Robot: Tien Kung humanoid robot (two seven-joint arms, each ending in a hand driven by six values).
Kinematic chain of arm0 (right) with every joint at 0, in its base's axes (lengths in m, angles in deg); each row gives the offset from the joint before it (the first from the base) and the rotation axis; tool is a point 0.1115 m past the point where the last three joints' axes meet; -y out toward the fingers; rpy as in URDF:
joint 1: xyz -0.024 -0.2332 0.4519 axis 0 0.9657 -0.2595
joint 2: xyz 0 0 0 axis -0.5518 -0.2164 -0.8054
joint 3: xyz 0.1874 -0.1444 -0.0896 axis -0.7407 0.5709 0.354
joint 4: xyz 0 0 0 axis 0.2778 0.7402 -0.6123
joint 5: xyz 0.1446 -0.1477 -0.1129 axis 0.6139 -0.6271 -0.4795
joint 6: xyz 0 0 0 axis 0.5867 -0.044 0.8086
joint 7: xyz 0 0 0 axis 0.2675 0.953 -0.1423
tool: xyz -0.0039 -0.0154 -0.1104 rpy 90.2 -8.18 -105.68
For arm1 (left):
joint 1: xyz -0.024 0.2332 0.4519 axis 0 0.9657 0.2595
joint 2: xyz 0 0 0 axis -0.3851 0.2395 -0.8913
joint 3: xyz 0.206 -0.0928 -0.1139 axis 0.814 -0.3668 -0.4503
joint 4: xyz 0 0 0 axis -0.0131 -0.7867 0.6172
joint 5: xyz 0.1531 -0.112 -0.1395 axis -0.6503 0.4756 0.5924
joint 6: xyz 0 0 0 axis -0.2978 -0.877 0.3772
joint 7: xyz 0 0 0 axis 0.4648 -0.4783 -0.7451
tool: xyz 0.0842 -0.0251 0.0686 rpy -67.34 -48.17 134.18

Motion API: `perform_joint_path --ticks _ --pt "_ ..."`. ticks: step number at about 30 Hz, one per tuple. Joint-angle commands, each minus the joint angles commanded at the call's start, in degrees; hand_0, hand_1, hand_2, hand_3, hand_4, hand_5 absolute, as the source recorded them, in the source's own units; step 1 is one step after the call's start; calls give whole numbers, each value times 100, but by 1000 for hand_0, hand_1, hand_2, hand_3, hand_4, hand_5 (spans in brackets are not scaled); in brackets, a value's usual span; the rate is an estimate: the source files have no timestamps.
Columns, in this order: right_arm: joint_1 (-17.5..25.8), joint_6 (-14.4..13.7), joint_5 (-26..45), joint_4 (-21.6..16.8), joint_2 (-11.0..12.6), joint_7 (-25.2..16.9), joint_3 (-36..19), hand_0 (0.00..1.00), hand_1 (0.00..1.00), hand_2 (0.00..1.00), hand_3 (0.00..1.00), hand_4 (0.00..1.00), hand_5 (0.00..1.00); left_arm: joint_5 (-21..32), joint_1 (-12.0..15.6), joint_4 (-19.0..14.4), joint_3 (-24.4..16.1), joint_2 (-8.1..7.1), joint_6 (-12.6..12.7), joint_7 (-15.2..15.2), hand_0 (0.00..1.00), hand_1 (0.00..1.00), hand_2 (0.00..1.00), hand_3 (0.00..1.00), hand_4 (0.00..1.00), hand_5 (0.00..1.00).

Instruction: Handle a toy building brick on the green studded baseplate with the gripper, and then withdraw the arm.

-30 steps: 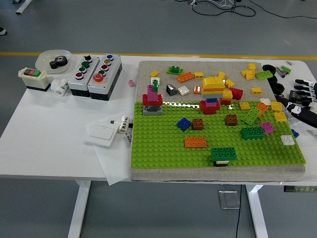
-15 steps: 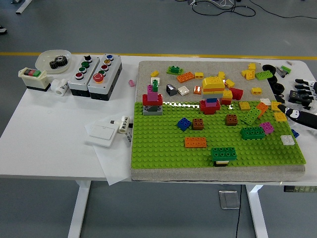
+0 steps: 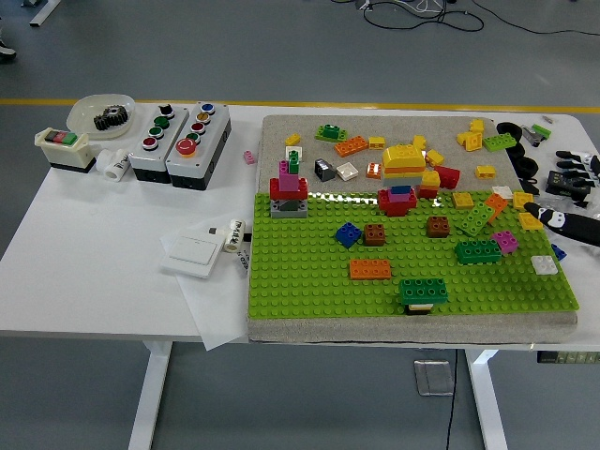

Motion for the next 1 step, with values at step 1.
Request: perform_joint_path --ticks 1 --pt "8 5 -56 -4 8 -3 -9 670 691 727 802 956 301 2 -3 -2 6 -3 -2 0 736 741 761 608 655 627"
